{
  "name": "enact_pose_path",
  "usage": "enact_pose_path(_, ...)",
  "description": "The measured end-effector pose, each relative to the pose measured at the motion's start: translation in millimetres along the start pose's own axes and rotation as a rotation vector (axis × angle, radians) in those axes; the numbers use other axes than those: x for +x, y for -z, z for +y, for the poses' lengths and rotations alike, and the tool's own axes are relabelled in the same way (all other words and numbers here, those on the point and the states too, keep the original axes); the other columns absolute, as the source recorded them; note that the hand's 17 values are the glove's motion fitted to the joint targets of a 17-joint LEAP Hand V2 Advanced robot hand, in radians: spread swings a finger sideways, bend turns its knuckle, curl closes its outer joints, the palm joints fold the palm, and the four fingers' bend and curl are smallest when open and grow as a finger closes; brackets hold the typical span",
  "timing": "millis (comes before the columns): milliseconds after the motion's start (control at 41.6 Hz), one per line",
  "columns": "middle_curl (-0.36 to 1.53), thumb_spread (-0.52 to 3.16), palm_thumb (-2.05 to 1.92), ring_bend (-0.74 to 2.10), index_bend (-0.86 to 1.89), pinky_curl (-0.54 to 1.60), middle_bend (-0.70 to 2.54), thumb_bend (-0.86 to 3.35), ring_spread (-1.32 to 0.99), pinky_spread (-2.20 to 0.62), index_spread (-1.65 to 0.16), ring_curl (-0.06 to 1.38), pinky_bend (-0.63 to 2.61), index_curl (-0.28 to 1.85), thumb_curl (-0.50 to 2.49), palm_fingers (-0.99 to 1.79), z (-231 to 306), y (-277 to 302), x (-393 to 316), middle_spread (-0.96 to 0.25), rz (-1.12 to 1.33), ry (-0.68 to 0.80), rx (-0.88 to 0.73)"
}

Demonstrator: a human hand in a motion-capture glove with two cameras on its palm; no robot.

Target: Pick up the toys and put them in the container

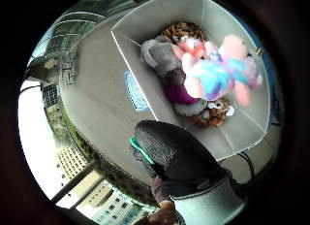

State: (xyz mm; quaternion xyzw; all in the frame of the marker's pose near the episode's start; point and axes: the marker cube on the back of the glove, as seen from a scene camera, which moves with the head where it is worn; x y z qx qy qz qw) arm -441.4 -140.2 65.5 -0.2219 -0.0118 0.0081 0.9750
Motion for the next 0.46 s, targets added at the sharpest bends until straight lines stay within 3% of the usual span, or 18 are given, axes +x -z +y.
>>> enact_pose_path(24,0.54,0.94,-0.05,0.69,0.27,0.57,0.39,-0.16,-0.15,-0.1,-0.17,0.61,1.39,0.73,0.7,-0.7,0.0,-2.3,0.4,-0.07,0.015,0.01,0.017)
enact_pose_path(168,0.45,1.03,-0.11,0.38,0.08,0.5,0.17,-0.1,-0.05,0.0,-0.16,0.45,1.2,0.54,0.58,-0.5,11.1,-6.1,-9.1,0.0,0.039,0.277,0.059)
enact_pose_path(313,0.39,1.09,-0.11,0.28,0.05,0.44,0.11,-0.08,0.0,0.04,-0.16,0.4,1.07,0.44,0.49,-0.39,12.3,-8.1,-11.6,0.02,0.064,0.328,0.124)
enact_pose_path(385,0.38,1.12,-0.1,0.27,0.03,0.42,0.13,-0.07,0.01,0.05,-0.15,0.39,1.02,0.4,0.46,-0.32,10.5,-5.4,-7.3,0.02,0.048,0.271,0.17)
enact_pose_path(457,0.37,1.15,-0.09,0.27,0.04,0.41,0.13,-0.07,0.02,0.05,-0.15,0.39,1.0,0.36,0.43,-0.28,4.3,0.4,2.2,0.02,0.024,0.078,0.209)
